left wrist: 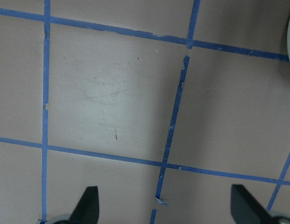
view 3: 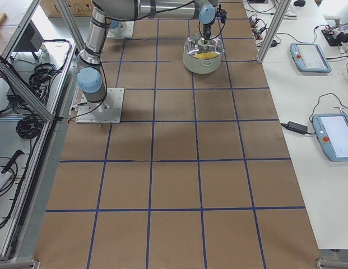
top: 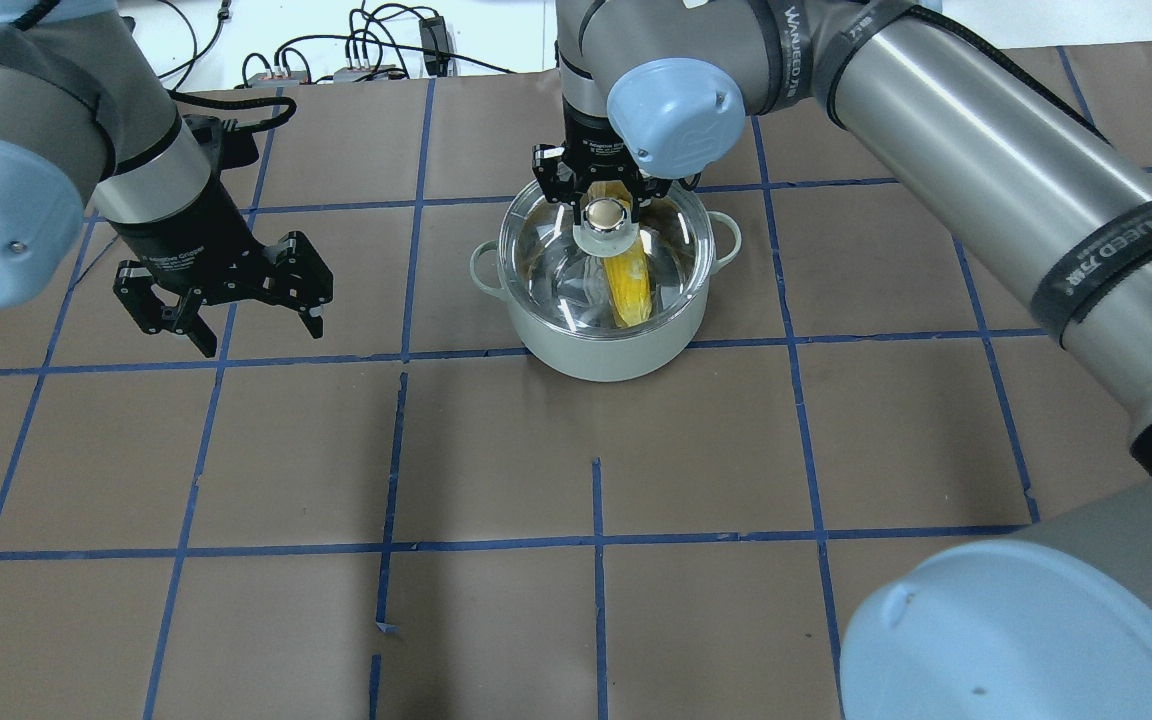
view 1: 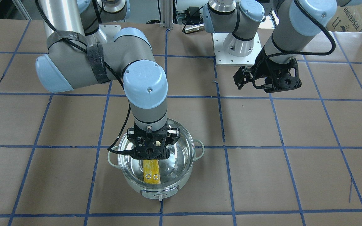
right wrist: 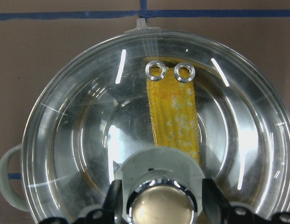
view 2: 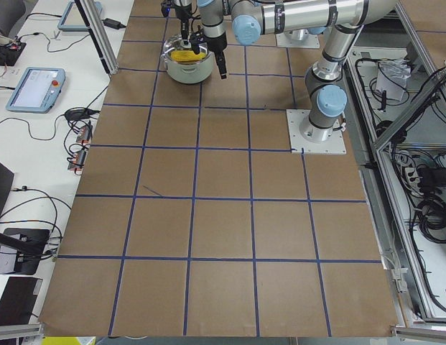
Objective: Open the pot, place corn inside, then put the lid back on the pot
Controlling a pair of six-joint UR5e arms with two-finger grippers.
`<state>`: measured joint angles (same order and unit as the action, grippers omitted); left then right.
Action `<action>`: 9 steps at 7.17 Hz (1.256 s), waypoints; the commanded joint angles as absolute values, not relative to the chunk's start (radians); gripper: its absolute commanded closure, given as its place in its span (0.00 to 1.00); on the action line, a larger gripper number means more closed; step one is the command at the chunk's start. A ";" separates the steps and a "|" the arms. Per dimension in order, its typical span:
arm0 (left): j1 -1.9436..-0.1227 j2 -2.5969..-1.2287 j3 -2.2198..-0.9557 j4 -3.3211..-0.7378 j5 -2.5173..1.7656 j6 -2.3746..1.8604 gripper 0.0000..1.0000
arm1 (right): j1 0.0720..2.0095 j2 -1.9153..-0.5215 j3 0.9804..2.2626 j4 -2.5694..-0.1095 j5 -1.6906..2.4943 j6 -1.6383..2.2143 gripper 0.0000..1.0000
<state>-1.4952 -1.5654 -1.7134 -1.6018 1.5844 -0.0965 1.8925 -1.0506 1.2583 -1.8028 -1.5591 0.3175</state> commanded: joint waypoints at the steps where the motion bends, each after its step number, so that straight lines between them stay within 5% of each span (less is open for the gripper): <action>1: -1.493 -1.559 -1.703 -1.603 1.588 -0.095 0.00 | 1.887 -1.049 1.256 -1.802 -1.563 0.316 0.17; 4: -1.491 -1.571 -1.666 -1.612 1.583 -0.101 0.00 | 1.827 -1.089 1.218 -1.790 -1.569 0.171 0.01; 9: -1.491 -1.554 -1.638 -1.632 1.583 -0.101 0.00 | 1.614 -1.333 1.293 -1.402 -1.559 -0.225 0.00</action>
